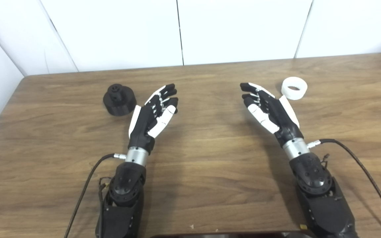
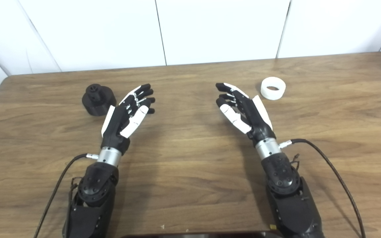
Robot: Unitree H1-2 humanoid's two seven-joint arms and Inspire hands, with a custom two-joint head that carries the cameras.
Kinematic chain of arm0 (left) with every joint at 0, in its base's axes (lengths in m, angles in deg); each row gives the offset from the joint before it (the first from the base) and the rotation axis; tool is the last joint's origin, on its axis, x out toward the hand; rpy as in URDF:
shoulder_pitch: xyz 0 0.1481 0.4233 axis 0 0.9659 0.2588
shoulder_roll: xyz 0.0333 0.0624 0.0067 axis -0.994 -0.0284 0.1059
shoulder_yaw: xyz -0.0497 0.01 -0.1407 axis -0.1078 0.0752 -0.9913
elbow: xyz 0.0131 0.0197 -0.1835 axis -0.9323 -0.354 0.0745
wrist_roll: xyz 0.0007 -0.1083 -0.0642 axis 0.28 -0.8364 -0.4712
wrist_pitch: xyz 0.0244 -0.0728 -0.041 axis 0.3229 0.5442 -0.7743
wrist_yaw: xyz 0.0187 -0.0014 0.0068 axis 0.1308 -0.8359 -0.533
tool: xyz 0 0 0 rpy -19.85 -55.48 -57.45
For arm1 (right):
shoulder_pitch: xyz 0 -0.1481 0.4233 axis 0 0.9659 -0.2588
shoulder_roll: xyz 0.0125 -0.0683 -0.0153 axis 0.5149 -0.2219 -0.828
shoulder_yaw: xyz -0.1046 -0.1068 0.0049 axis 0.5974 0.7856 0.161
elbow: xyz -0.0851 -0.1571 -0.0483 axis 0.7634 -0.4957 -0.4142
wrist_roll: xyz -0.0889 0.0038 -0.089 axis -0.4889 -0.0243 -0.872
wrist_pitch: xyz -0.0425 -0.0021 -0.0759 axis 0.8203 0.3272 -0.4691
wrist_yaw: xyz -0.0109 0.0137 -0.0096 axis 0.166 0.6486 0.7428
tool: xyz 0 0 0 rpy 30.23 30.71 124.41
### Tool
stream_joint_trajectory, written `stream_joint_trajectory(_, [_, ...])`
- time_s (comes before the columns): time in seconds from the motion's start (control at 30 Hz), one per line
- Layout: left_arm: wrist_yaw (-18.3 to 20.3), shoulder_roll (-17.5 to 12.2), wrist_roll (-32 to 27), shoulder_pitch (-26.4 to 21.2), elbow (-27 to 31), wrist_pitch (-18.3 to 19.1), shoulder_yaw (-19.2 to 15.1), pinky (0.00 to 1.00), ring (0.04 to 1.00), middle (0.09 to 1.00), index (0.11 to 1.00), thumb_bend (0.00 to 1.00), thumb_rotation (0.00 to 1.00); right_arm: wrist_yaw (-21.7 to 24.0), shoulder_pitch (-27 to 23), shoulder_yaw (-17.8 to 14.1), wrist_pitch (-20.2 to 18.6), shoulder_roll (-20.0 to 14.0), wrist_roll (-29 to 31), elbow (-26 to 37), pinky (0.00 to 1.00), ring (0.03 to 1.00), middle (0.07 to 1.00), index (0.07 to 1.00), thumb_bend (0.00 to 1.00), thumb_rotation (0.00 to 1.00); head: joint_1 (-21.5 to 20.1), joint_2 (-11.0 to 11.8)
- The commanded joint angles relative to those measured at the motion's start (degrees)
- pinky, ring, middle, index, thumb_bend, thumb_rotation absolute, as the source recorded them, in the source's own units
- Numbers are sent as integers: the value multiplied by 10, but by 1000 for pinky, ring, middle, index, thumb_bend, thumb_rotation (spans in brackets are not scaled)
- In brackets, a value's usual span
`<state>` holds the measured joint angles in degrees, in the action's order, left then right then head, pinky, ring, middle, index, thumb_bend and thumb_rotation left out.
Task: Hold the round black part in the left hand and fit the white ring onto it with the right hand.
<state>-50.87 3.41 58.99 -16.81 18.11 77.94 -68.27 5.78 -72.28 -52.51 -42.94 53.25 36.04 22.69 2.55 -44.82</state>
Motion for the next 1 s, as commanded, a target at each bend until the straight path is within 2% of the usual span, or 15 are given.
stream_joint_trajectory(0.0, [-4, 0, 2, -14, 19, -5, -1, 680, 792, 842, 828, 557, 543, -6, -21, -4, 12, 3, 2, 18, 736, 806, 852, 827, 532, 811, 0, 0])
stream_joint_trajectory(0.3, [-4, -2, 5, -15, 15, -10, -2, 672, 790, 839, 825, 552, 540, -7, -23, -5, 12, 5, 2, 17, 736, 802, 848, 822, 533, 803, -1, 2])
stream_joint_trajectory(0.53, [-4, -3, 3, -18, 3, -19, -3, 680, 794, 838, 823, 568, 542, -12, -25, -3, 26, 7, -2, 3, 737, 795, 849, 827, 504, 798, 0, 24])
stream_joint_trajectory(0.73, [-5, -6, 9, -23, 0, -21, -3, 679, 800, 851, 830, 543, 542, -21, -32, -2, 29, 9, -10, -1, 724, 795, 842, 822, 528, 820, 2, 27])
stream_joint_trajectory(0.83, [-33, -18, 80, -24, 9, -35, 9, 644, 767, 838, 812, 516, 468, -21, -34, -1, 26, 9, -11, 0, 736, 799, 841, 820, 527, 823, 3, 25])
stream_joint_trajectory(0.9, [-77, -33, 197, -20, 31, -31, 32, 598, 725, 825, 803, 536, 414, -20, -35, -1, 28, 8, -10, 1, 737, 799, 842, 822, 519, 819, 3, 24])
stream_joint_trajectory(0.97, [-108, -45, 278, -17, 47, -29, 48, 568, 699, 813, 795, 570, 376, -20, -36, -1, 30, 8, -9, 0, 732, 797, 842, 822, 511, 819, 4, 24])
